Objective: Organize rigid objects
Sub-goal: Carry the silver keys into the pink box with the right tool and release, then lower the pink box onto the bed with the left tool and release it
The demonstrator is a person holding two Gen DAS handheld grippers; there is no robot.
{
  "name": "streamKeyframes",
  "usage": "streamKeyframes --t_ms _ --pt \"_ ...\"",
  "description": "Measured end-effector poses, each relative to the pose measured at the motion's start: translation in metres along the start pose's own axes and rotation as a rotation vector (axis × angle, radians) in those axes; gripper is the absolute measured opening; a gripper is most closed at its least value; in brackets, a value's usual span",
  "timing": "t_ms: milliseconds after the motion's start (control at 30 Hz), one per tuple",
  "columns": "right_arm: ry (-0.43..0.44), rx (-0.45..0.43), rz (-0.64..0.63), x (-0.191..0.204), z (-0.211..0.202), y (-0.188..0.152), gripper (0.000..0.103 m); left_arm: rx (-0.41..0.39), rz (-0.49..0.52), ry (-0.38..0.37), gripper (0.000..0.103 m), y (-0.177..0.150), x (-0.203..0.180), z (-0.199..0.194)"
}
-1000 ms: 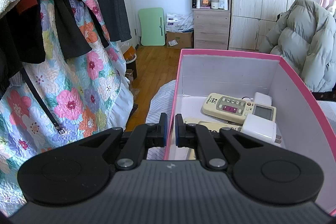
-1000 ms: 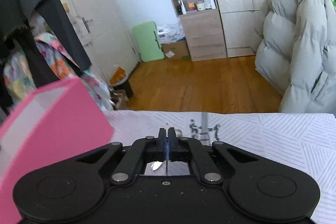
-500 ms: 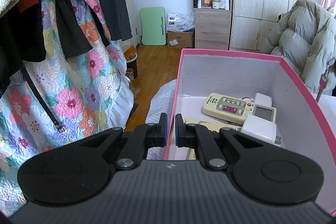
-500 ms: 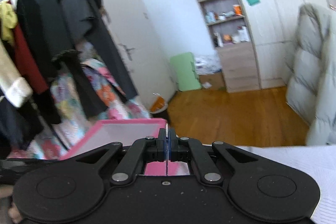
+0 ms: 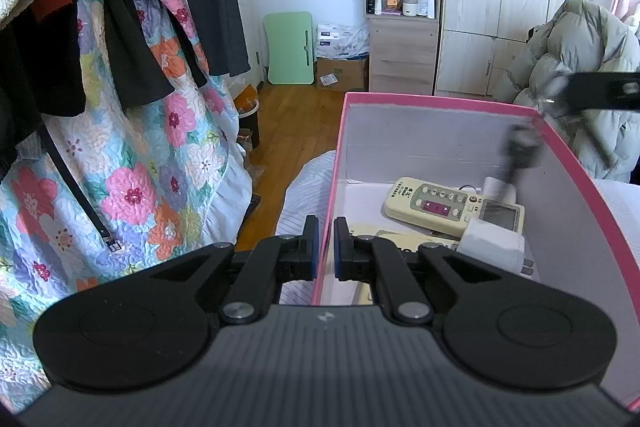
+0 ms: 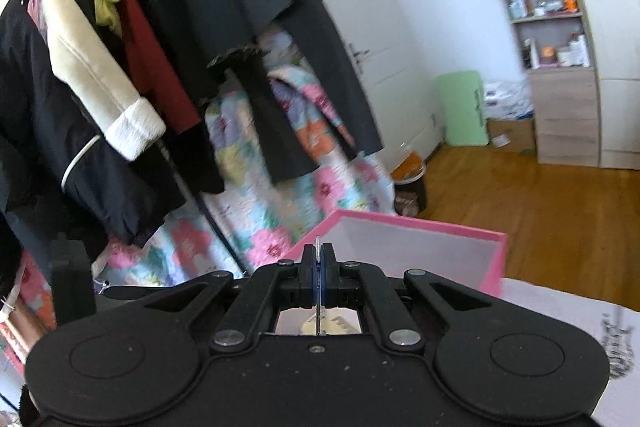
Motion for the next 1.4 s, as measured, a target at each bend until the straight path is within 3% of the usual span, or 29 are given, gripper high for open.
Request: streamKeyframes --t_ms 233,367,433,567,933,1167,1400 --pt "-0.012 0.180 -0.069 0.008 0.051 0.000 0.003 0.000 -0.013 -0.015 0.006 0.000 0.003 -0.003" --pt "-0.071 0.234 -0.100 0.000 0.071 0.003 0.004 0.001 -0.016 -0.016 0.006 0.000 0.003 -0.003" --pt "-0.107 0.214 -0.096 -0.005 0.075 0.004 0.010 0.003 -0.013 -0.019 0.006 0.000 0.003 -0.003" --pt "-0.141 0.151 -0.056 -0.014 0.063 0.005 0.010 0.005 -0.007 -0.020 0.006 0.001 0.004 -0.003" --pt "-0.198 0.042 0.038 -0.016 -0.015 -0.003 0.024 0.011 -0.006 -0.013 0.006 0.004 0.005 -0.006" --pt "-0.226 0.032 0.053 -0.010 -0.041 -0.015 0.031 0.007 -0.003 0.004 0.006 0.008 0.005 -0.018" --pt "-0.198 0.030 0.052 0.002 -0.058 -0.024 0.036 -0.040 -0.007 0.027 0.006 0.013 0.001 -0.056"
Point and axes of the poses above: each gripper's, at about its wrist camera, not at the fingertips, and z roughly the way its jaws point, x to its left, y to its top, the point moved 2 cm from there along z, roughly the way its jaws point, and after that the axes turned 4 degrees about z, right-handed, at the moved point
